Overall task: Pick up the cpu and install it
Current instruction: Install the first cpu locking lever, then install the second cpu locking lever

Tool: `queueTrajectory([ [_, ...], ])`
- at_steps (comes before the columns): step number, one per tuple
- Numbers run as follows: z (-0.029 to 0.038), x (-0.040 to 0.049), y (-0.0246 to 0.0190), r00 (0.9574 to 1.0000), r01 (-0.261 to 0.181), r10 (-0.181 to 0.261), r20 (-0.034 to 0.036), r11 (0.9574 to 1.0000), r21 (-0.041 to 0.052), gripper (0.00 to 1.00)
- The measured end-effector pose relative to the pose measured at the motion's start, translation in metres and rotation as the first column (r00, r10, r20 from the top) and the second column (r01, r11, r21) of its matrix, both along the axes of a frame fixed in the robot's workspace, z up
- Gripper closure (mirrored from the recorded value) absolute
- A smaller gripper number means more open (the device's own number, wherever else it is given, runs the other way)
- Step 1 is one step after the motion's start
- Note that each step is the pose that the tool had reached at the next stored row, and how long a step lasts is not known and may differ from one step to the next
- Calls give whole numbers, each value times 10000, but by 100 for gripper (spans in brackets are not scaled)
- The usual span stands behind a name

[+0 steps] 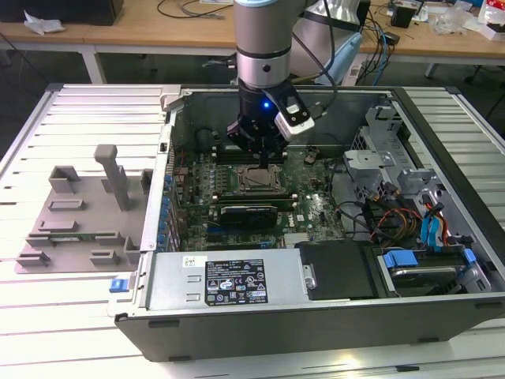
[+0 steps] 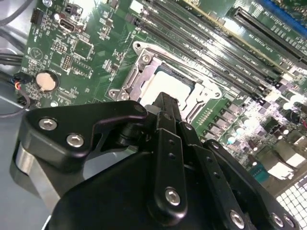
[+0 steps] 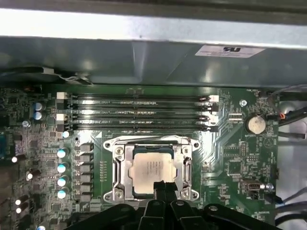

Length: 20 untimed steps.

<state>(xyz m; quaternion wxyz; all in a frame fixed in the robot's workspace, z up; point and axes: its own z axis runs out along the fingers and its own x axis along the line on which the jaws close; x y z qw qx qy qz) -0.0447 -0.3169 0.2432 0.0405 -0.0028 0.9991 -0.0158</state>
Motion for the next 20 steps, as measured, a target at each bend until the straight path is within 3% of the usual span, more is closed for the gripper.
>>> queueTrajectory([
  [2,1,0,-2,9999,1,-3,-171,9999,-111,89],
  [3,0,0,-2,9998,1,-4,-212,9999,-129,89],
  [6,0,0,-28,9998,-6,4,-215,9999,-110,89],
  [8,0,0,-55,9998,-8,8,-215,10000,20,89],
  [9,0,0,-59,9998,-7,10,-214,9999,142,89],
  [20,0,0,-59,9998,-7,11,-214,9998,192,89],
])
